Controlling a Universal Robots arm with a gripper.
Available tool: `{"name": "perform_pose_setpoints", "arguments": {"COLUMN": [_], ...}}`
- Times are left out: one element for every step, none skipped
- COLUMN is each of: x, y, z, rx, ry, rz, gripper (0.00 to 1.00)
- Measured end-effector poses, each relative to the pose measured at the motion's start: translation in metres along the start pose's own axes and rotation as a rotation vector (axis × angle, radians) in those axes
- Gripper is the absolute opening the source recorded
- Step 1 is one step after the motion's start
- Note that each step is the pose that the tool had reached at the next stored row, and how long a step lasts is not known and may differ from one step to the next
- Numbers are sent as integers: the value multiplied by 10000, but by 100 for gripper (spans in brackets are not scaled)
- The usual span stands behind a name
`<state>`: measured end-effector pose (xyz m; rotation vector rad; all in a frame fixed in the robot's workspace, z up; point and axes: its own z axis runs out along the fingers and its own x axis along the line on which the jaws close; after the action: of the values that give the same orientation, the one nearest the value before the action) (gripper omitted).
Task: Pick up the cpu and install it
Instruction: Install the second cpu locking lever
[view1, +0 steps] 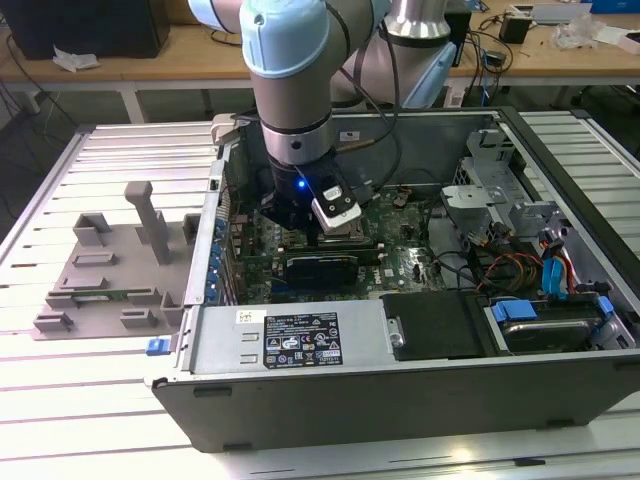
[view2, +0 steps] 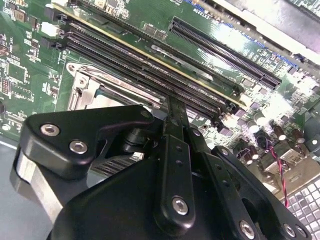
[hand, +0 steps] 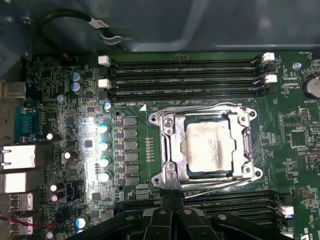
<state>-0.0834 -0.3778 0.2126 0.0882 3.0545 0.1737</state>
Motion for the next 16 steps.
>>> {"name": "perform_pose_setpoints", "arguments": {"x": [3,6,11,14,16,18,24,33,38,42,47,51,56,64,67,68], "y": [-11,-24,-45,-55,-67,-77,-89,-105,-115,-129,-145,-156,-163,-171,-177,-181], "z": [1,2,4,5,6,6,6,8,10,18,28,37,43,52,58,62], "rx": [-40,-89,-188,-251,-326,-402,-520,-736,-894,-992,-1016,-1041,-1128,-1301,-1372,-1423], "ry": [-10,-20,-40,-52,-63,-74,-89,-114,-130,-141,-151,-160,-175,-194,-203,-208], "rz": [2,5,11,15,20,24,31,46,56,63,64,65,69,81,84,87], "gripper": [11,11,11,11,11,11,11,11,11,11,11,11,11,11,11,11]}}
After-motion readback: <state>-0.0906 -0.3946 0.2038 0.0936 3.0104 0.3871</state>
